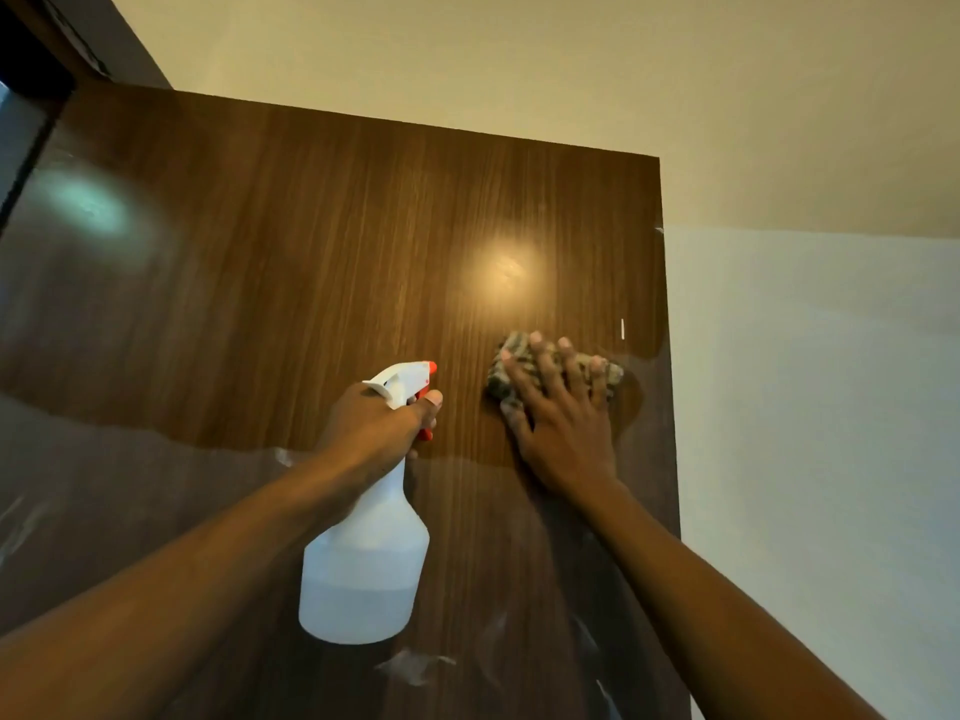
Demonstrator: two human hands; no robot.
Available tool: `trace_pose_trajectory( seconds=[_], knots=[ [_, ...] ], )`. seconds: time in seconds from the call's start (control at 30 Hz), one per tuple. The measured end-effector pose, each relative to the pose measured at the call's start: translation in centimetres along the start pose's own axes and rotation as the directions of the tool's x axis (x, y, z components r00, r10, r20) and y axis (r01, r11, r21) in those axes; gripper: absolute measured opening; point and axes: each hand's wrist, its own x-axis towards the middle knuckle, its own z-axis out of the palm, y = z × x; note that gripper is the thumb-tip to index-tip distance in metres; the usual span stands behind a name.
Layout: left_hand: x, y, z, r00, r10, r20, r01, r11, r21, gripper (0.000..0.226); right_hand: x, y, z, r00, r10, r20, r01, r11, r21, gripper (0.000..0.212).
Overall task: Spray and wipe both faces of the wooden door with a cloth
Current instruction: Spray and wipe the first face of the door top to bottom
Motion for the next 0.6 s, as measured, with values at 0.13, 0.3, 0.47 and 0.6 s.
trace_pose_trajectory(
  seconds=[0.13,0.3,0.47,0.6],
  knots=[
    [-1.0,0.2,2.2,1.000,-0.001,-0.013,0.001,0.999,0.034,0.043,-3.7,4.2,0.2,0.983,-0.185,-0.014,0.184,0.982,-0.041,0.060],
    [-2.4,0.3,4.3,1.000,-0.013,0.011,0.013,1.000,0.029,0.053,-1.5,9.4,-1.7,0.979,0.200,-0.031,-0.198,0.978,0.063,0.060],
    [-2.2,1.0,5.9,1.000,-0.025,0.012,0.025,1.000,-0.003,0.050,3.9,9.0,-2.5,0.962,0.272,-0.027,-0.269,0.959,0.095,0.061],
    [-3.1,1.6,8.1,0.999,-0.036,0.031,0.037,0.999,-0.024,0.047,-2.2,9.5,-1.2,0.998,-0.068,0.017,0.068,0.998,0.013,0.061]
  ],
)
